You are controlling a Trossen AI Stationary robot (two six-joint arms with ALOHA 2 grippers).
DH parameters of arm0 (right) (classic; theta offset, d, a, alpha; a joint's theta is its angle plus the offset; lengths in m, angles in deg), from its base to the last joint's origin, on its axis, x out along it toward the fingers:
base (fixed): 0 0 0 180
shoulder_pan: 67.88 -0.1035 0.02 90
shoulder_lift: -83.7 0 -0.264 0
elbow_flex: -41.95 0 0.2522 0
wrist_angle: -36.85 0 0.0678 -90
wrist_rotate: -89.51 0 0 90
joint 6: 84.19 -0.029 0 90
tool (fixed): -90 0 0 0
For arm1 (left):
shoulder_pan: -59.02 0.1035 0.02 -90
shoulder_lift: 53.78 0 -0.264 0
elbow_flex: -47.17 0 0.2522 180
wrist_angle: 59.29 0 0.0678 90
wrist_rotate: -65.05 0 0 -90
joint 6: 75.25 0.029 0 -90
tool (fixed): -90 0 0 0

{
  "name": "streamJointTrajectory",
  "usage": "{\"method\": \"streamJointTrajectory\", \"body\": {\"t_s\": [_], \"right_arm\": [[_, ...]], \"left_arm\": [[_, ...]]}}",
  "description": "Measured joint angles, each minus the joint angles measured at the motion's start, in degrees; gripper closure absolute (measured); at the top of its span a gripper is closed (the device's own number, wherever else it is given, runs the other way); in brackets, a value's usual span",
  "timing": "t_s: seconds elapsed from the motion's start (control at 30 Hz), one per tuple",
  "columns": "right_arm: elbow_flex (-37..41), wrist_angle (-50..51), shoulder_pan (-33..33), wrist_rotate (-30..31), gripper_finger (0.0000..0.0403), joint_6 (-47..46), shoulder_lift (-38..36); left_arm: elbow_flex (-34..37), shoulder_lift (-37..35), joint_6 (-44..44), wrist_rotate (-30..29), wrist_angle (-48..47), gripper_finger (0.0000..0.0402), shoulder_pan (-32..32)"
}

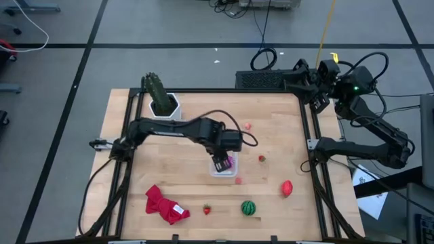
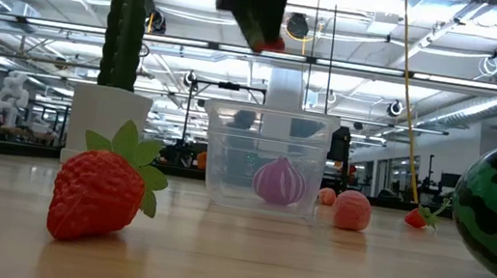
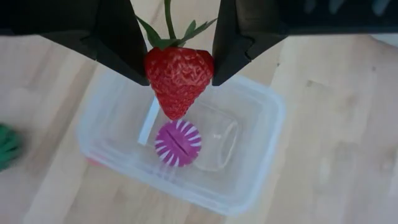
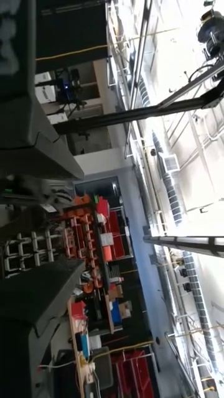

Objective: Pick and placing Produce into tupperware
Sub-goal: Put the top left red strawberry into the transparent bin

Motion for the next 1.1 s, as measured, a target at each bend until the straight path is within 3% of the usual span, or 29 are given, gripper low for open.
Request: {"method": "streamJointTrajectory", "body": {"t_s": [0.57, 1.1], "right_arm": [[0.00, 0.02, 0.01, -0.19, 0.0193, -0.02, 0.00], [0.00, 0.02, 0.01, -0.42, 0.0193, -1.51, -0.09]], "left_arm": [[0.04, 10.63, 1.27, 1.24, 3.51, 0.0231, 1.07], [5.19, 11.58, -2.37, -3.30, 2.04, 0.0231, 1.27]]}}
